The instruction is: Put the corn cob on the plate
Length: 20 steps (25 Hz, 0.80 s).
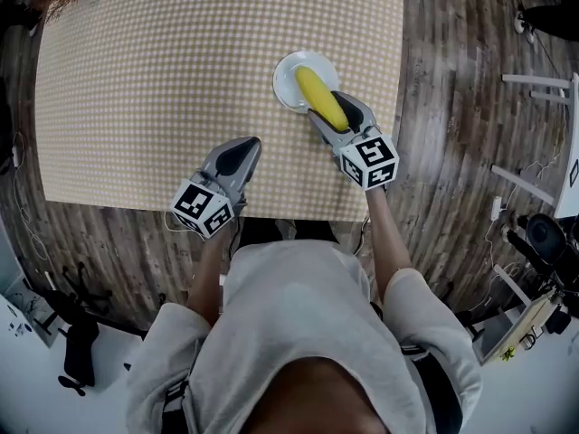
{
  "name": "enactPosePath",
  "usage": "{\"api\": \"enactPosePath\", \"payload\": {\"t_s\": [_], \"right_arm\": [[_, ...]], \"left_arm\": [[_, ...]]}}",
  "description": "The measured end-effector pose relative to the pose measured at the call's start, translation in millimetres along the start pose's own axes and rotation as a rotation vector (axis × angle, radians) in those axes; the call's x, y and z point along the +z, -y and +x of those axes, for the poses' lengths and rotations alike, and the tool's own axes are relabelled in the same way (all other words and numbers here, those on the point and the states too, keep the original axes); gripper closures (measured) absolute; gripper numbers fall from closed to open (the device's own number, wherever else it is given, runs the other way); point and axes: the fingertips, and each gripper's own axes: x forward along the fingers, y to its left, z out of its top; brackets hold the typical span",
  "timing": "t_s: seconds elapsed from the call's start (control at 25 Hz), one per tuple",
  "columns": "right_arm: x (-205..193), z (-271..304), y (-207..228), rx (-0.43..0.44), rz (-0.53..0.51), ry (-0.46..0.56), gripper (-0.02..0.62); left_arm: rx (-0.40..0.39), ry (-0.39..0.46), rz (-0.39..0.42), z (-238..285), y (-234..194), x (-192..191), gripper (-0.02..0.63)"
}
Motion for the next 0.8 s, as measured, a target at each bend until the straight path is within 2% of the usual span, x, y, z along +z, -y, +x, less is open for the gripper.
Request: {"api": "enactPosePath", "payload": {"t_s": [0.2,0.8], "right_arm": [[-5,15,-2,0.009,-0.124,-0.061,0.337],[-14,61,14,0.024,-0.234,-0.152,0.337]], "left_arm": [[0.001,0.003,-0.008,-1,-1,-3,0.598],[0.014,0.012,-0.026,-3,-7,-5,0.598]]}}
